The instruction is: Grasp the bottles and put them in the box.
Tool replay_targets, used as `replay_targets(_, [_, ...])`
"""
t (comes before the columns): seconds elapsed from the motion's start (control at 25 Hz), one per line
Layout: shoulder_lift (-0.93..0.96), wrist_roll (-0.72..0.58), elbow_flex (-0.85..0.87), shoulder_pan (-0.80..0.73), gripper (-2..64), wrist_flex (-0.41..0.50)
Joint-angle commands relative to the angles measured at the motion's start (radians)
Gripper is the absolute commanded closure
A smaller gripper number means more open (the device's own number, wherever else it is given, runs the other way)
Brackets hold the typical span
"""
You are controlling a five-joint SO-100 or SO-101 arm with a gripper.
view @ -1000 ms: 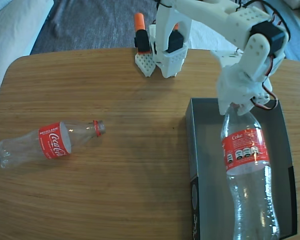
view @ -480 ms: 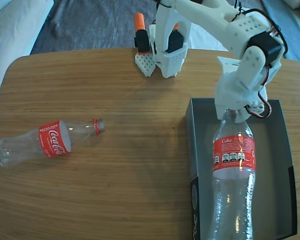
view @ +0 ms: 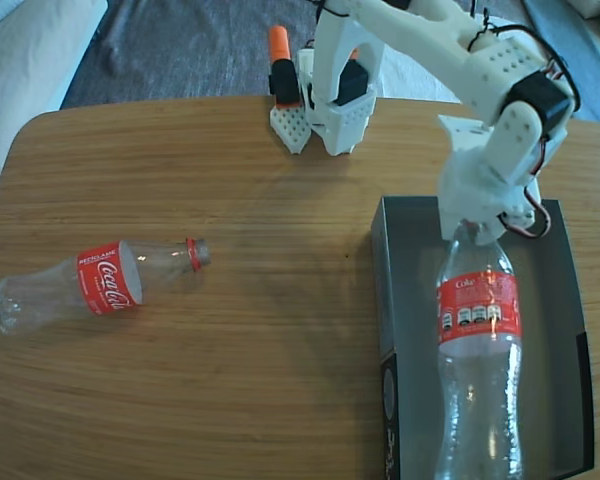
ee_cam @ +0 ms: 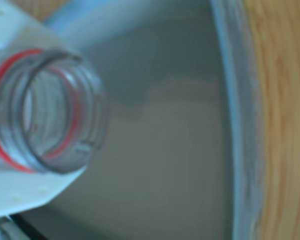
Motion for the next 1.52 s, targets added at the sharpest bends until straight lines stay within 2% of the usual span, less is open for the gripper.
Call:
replay_targets(0.0, [0.002, 0.008, -0.011, -0.003, 57.5, -0.032])
replay_targets(0.28, [-0.054, -0.002, 0.021, -0.020, 57.5, -0.049])
replay_targets(1.04, [-0.055, 0.006, 0.083, -0.026, 56.9, -0.071])
replay_targets(1.12, [-0.055, 0.006, 0.084, -0.023, 53.1, -0.069])
replay_targets(1.36, [-0.051, 0.008, 0.086, -0.018, 26.7, -0.067])
replay_targets(1.48, [-0.048, 0.008, 0.083, 0.006, 20.8, -0.067])
